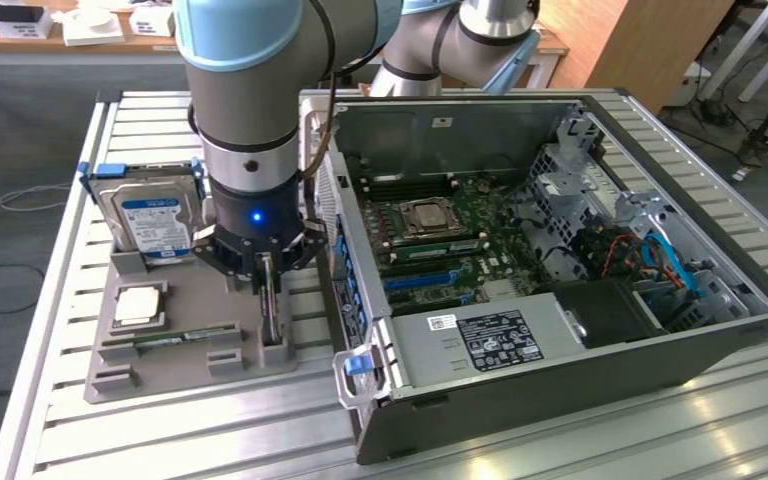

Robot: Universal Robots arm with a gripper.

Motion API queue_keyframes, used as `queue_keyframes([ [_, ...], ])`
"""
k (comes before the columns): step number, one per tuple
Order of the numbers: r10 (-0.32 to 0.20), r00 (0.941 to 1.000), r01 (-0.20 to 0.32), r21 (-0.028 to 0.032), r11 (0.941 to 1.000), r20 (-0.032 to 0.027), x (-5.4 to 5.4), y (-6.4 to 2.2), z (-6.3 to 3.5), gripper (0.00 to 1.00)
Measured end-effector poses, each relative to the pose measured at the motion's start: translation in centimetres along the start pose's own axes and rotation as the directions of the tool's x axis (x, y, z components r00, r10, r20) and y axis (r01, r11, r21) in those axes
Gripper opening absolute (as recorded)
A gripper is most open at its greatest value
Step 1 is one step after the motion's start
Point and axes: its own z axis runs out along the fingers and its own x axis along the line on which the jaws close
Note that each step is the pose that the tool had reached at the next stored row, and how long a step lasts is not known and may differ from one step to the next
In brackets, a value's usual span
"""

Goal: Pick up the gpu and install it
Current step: 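Pick up the gpu and move the gpu toward the slot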

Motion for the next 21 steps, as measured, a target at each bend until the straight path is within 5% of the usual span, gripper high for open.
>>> queue_keyframes([
  [21,0.0,1.0,0.0,0.0,1.0,-0.0001,-0.09,0.01,0.0,0.27],
])
